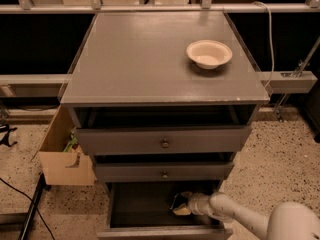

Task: Place rxbar blueberry into bottom drawer

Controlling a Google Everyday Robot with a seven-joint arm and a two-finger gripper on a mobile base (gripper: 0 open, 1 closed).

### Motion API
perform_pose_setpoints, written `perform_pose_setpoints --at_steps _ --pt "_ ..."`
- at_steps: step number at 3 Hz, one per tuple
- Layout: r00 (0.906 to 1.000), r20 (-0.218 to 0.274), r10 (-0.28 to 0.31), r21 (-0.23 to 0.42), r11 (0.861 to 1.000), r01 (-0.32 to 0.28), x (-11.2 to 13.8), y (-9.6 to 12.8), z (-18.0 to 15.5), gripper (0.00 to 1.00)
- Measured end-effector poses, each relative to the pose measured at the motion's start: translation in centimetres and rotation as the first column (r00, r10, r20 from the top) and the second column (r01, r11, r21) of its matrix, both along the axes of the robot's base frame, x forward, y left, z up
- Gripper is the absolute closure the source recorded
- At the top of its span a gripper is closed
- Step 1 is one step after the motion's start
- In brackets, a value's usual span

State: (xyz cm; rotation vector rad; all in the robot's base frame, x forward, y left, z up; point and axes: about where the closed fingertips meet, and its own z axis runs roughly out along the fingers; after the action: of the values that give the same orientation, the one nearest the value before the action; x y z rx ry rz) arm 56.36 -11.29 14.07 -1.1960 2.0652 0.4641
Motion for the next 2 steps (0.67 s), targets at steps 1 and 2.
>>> perform_pose_setpoints --at_steps 1,2 --pt "0.9998 -0.014 -0.011 -0.02 1.0 0.011 0.39 -0.37 -1.12 0.98" --pt "0.9998 -0.014 -0.011 -0.02 1.0 0.011 0.39 -0.37 -1.12 0.76"
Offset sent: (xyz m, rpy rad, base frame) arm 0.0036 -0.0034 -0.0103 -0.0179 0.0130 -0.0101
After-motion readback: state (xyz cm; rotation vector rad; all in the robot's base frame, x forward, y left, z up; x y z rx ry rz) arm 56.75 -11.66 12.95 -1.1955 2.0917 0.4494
